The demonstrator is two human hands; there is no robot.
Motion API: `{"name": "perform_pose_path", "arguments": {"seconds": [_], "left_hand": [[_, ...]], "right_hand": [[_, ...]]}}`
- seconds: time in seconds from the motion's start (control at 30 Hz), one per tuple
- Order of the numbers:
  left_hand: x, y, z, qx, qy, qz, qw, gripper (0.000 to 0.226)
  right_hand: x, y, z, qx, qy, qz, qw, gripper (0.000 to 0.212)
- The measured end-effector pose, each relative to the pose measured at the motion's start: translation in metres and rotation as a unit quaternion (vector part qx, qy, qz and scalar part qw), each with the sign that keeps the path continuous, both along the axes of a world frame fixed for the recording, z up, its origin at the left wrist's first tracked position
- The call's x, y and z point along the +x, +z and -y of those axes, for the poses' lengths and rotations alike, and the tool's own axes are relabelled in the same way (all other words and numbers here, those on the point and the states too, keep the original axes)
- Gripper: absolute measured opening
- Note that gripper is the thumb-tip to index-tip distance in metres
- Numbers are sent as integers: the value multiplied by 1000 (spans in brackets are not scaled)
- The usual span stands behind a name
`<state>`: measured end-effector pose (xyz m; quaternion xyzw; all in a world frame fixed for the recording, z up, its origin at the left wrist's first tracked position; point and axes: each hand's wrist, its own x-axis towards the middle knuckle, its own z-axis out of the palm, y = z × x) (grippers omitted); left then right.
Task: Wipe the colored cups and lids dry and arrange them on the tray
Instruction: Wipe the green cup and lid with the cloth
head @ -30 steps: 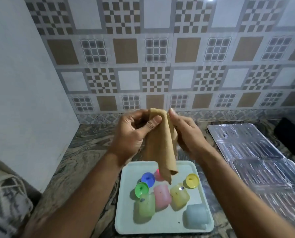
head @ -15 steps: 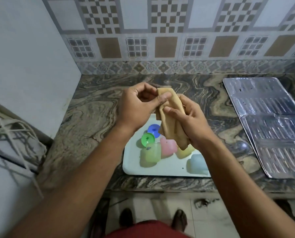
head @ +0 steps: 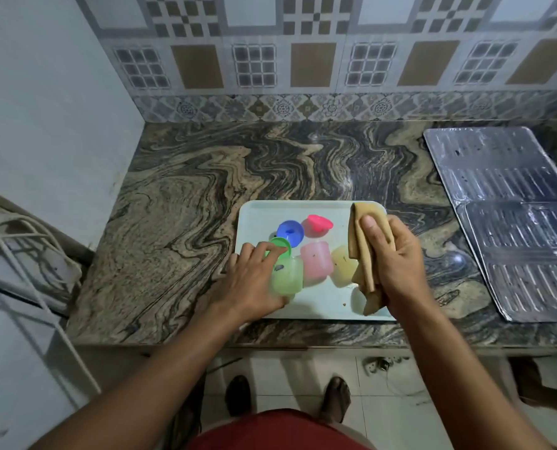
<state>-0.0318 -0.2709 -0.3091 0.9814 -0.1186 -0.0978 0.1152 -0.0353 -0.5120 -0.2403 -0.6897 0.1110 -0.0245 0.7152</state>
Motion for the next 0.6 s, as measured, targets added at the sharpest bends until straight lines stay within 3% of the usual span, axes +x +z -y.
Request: {"name": "perform_pose_path", "arguments": {"seconds": [0.2, 0.3, 0.43, 0.6], "left_hand": [[5, -12, 4, -8, 8, 21, 1000, 78], [3, -12, 1, -100, 34, 40, 994, 75], [-3, 2, -5, -255, 78, 68, 961, 73], [11, 42, -6, -325, 89, 147, 930, 76]], "right_hand": [[-11, -6, -1, 40, -10, -46, 998, 15], [-18, -6, -1, 17, -8, -38, 999, 15], [-26, 1, -5, -16, -16, 1, 1000, 6], [-21, 20, -15, -27, -5, 72, 997, 3]]}}
